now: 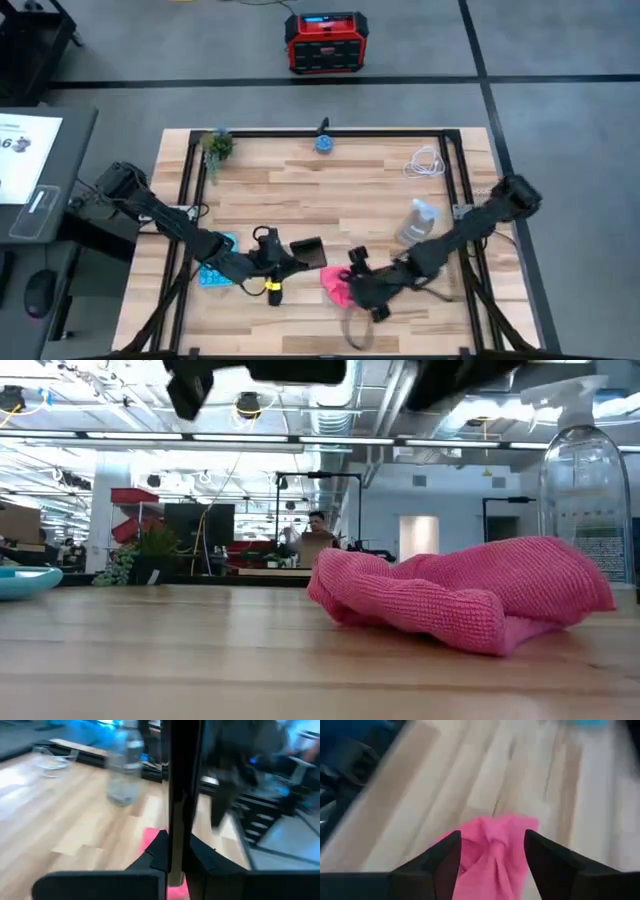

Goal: Apply microfiber cloth
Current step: Spray the back of the black cellphone using transparent spray bottle

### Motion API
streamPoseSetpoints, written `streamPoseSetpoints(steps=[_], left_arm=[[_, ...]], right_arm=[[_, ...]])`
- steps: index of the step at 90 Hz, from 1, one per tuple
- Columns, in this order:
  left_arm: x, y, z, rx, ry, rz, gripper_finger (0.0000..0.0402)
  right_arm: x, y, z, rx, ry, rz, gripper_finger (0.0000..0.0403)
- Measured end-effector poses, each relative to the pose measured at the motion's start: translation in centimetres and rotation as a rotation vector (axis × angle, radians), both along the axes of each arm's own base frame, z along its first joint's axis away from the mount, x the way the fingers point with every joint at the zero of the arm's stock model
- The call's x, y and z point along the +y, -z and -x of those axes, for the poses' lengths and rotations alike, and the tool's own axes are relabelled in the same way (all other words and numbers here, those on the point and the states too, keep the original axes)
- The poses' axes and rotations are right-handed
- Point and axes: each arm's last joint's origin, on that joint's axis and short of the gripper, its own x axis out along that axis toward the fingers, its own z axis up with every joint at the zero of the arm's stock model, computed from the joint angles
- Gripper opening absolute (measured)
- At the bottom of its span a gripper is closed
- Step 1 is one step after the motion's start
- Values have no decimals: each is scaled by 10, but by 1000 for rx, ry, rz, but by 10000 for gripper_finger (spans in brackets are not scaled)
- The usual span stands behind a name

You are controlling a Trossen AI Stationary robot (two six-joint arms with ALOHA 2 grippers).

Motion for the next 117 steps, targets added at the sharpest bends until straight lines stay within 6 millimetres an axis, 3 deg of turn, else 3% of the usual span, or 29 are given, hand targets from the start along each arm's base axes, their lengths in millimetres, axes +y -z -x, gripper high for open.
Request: streamPoseSetpoints(steps=[17,25,34,57,75,99,117], left_arm=[[-6,-2,5,73,352,88,9],[-10,3,4,129,476,145,9],[-10,13,3,208,476,182,9],[-11,20,2,262,456,229,9],[-9,20,1,262,439,241,9],[-7,21,0,268,430,242,9],[-7,22,1,292,437,249,9]], right_arm=[[12,-33,24,-197,-217,305,185],[12,-42,22,-294,-275,477,186],[9,-45,11,-358,-321,674,196],[1,-30,-25,-403,-466,1073,248],[7,-7,-48,-408,-610,1359,255],[15,14,-72,-361,-702,1464,255],[9,10,-82,-322,-620,1528,255]])
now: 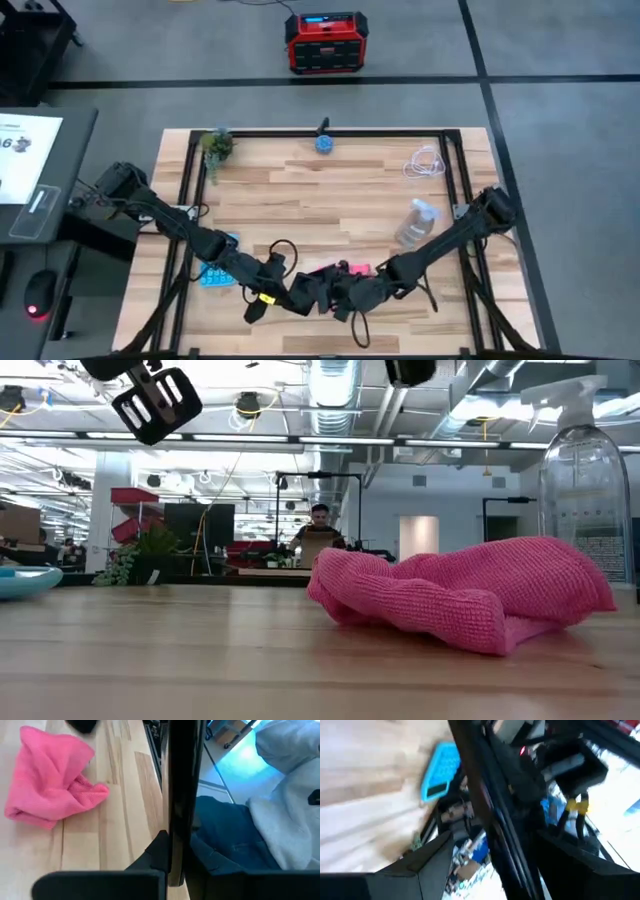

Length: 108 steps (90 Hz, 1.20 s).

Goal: Apply microfiber cloth
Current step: Spray the back of the black cellphone using transparent spray bottle

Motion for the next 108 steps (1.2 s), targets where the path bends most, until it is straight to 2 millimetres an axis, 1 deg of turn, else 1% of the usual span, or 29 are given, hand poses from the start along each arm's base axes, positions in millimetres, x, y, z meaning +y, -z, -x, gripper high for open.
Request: streamPoseSetpoints(steps=[14,23,33,39,46,59,67,71,85,93,100,108], left_arm=[[1,3,1,37,-5,-3,9],[1,3,1,35,-1,-5,9],[1,3,1,36,-2,-10,9],[1,3,1,35,-5,-11,9],[1,3,1,37,-4,-12,9],[1,3,1,33,0,-18,13],[1,2,1,25,2,-10,34],[2,2,1,24,0,-12,49],[6,3,-2,4,-7,-48,118],[10,2,-5,-25,-9,-89,152],[16,1,-5,-38,-3,-143,170],[25,-2,-4,-32,-10,-174,175]], right_arm=[[-2,0,-1,-3,6,1,255],[-1,2,0,26,-1,13,254],[-1,6,2,59,-5,11,239],[0,6,2,60,-6,1,218],[3,6,4,61,-13,0,183],[4,6,5,60,-12,-7,89],[3,8,5,71,-1,-32,31],[3,9,6,84,5,-34,18],[5,10,9,81,40,-101,24],[8,12,11,94,50,-142,20],[11,17,15,126,63,-172,16],[13,24,21,188,88,-198,16]])
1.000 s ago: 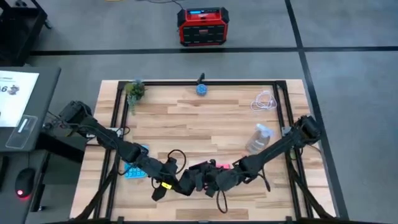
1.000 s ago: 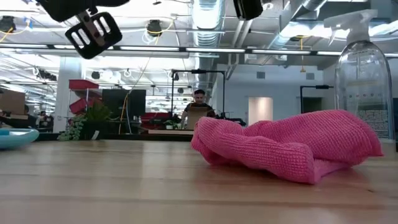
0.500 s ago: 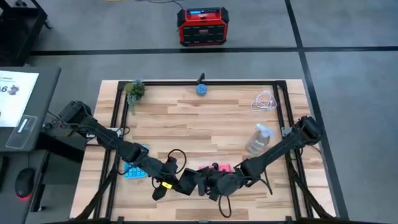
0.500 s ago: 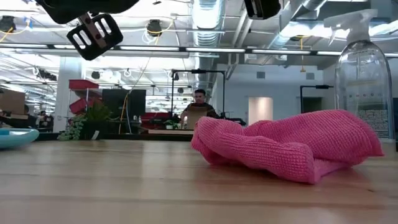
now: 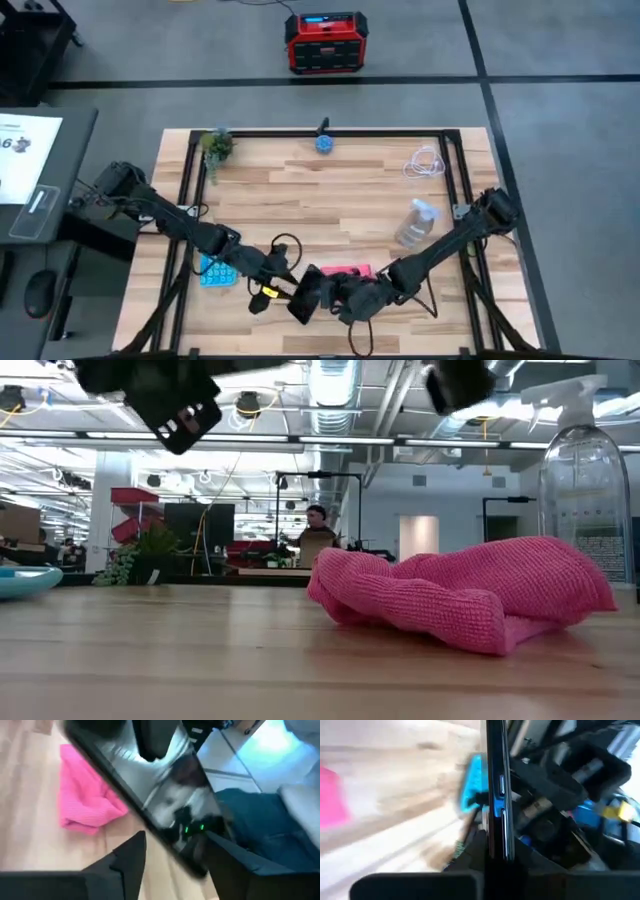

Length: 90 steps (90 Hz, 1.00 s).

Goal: Apply microfiber cloth
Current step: Spray the back of the black cellphone using transparent spray bottle

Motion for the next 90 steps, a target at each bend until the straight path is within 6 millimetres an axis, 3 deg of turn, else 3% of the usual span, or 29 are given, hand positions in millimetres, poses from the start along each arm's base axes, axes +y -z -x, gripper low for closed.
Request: streamPoseSetpoints(steps=[10,23,37,54,68,90], left_arm=[[10,-6,2,-3,-31,-35,175],[15,-15,3,-111,-112,-169,175],[11,-23,1,-238,-162,-285,175],[3,-23,-7,-328,-184,-311,175],[-3,-14,-25,-306,-253,-400,175],[-9,-12,-54,-273,-382,-642,175]], right_arm=[[0,7,7,45,87,-33,17],[-6,3,10,-25,312,-158,17],[-20,-23,9,21,561,-410,17],[-63,-54,3,195,939,-822,17],[-89,-55,3,247,1120,-884,17],[-93,-53,2,278,1165,-922,17]])
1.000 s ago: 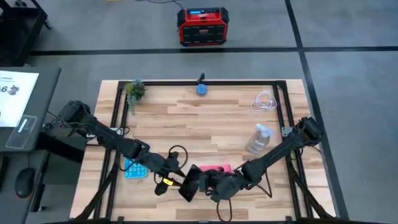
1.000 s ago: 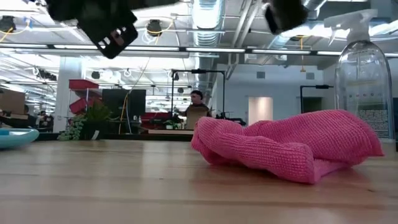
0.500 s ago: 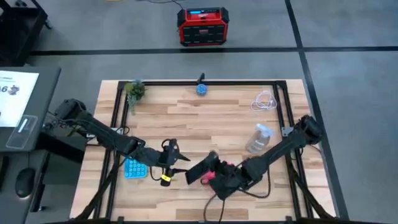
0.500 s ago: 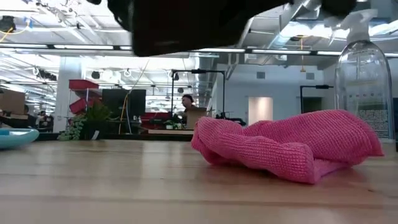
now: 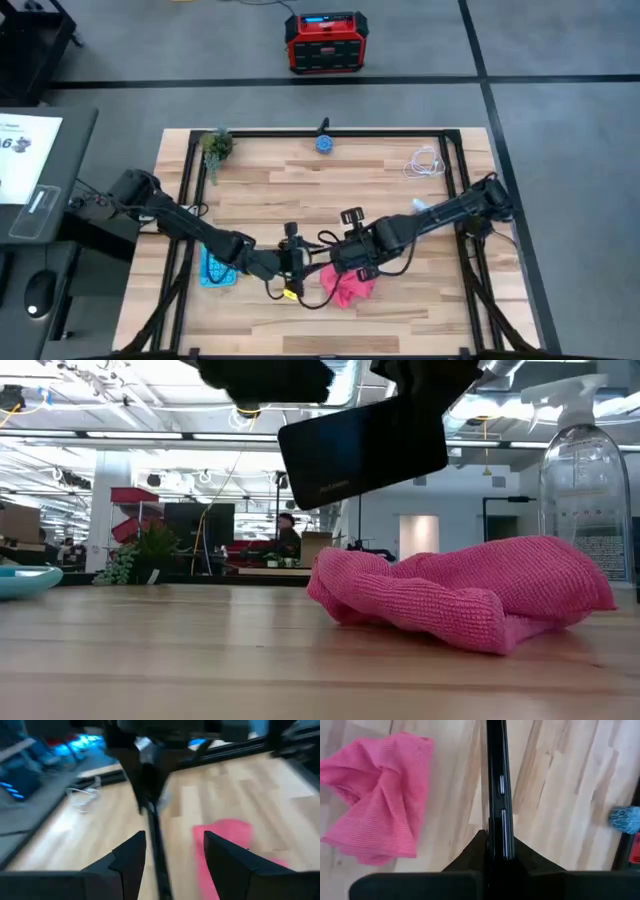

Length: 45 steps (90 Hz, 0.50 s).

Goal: Apply microfiber cloth
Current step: Spray the back of the black cellphone using transparent spray bottle

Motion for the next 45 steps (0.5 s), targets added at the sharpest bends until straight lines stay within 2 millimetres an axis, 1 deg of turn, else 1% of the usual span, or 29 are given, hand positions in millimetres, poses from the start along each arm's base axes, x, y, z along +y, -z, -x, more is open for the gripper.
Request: streamPoseSetpoints(steps=[8,23,30,38,45], left_arm=[[-2,-1,-9,39,-21,-33,175],[3,4,-24,126,-66,-40,175],[2,10,-29,169,-68,-47,172],[1,17,-34,203,-67,-54,160],[0,19,-37,215,-71,-61,135]], right_arm=[[0,0,0,-2,4,-3,17],[1,0,0,-5,6,-5,17],[2,0,0,-11,15,-10,17],[2,0,0,-10,17,-10,17],[2,1,0,-10,19,-12,17]])
